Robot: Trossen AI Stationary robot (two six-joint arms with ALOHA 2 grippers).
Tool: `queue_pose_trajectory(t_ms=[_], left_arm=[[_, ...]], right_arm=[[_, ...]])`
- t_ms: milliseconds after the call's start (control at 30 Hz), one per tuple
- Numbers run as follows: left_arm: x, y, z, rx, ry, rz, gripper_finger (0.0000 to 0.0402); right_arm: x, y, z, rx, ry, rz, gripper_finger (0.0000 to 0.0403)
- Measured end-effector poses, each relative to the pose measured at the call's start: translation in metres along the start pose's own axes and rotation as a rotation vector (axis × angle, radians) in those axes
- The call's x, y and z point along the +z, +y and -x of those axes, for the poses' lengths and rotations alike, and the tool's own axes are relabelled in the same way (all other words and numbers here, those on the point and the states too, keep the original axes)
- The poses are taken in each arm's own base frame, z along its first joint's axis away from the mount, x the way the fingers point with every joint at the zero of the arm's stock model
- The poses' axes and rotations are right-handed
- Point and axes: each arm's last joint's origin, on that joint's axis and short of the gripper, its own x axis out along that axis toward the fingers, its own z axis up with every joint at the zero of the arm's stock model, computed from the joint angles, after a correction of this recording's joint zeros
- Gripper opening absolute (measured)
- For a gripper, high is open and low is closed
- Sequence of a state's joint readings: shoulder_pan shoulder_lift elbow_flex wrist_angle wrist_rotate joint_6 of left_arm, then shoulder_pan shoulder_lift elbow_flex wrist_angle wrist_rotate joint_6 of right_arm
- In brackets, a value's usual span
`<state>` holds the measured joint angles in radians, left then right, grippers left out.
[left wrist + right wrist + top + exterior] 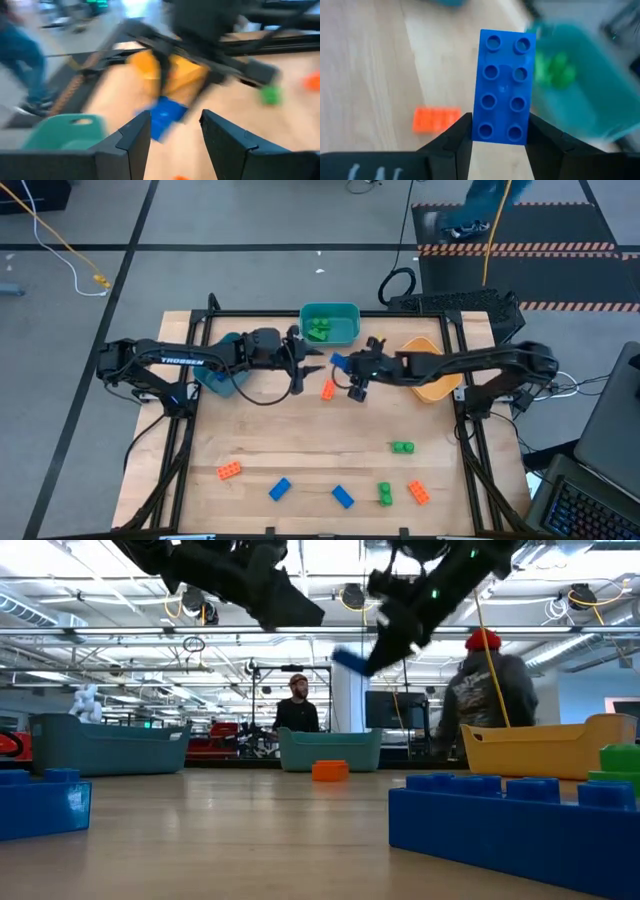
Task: Sort & place blocks by color
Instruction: Put the blue game piece into the blue bin
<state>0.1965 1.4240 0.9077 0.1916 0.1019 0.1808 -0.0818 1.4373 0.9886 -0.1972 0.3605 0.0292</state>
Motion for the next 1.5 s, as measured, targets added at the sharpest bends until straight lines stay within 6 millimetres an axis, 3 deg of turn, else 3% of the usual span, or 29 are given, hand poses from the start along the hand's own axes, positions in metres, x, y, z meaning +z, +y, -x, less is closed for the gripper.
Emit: queue_pose_trajectory(t_ms=[167, 500, 867, 1033, 1200, 1500], left_arm=[[0.002, -0.005, 0.000, -0.162, -0.041, -0.040, 0.0175], [-0.001, 0.006, 0.003, 0.000, 0.009, -0.030, 0.0183], [-0.003, 0.005, 0.002, 0.035, 0.039, 0.010, 0.0301], [-0.002, 0.004, 0.002, 0.031, 0.025, 0.032, 0.0334], [0.001, 0.002, 0.002, 0.028, 0.005, 0.048, 0.0329], [0.004, 0.001, 0.002, 0.000, -0.029, 0.072, 0.0271]], right_arm=[[0.015, -0.006, 0.016, 0.018, -0.149, 0.042, 0.0138], [0.011, -0.004, 0.014, 0.058, -0.219, 0.074, 0.0138], [0.008, -0.003, 0.010, 0.093, -0.331, 0.102, 0.0138], [0.008, -0.006, 0.008, 0.148, -0.339, 0.103, 0.0138], [0.007, -0.006, 0.008, 0.158, -0.337, 0.106, 0.0138], [0.007, -0.006, 0.008, 0.160, -0.335, 0.100, 0.0138]])
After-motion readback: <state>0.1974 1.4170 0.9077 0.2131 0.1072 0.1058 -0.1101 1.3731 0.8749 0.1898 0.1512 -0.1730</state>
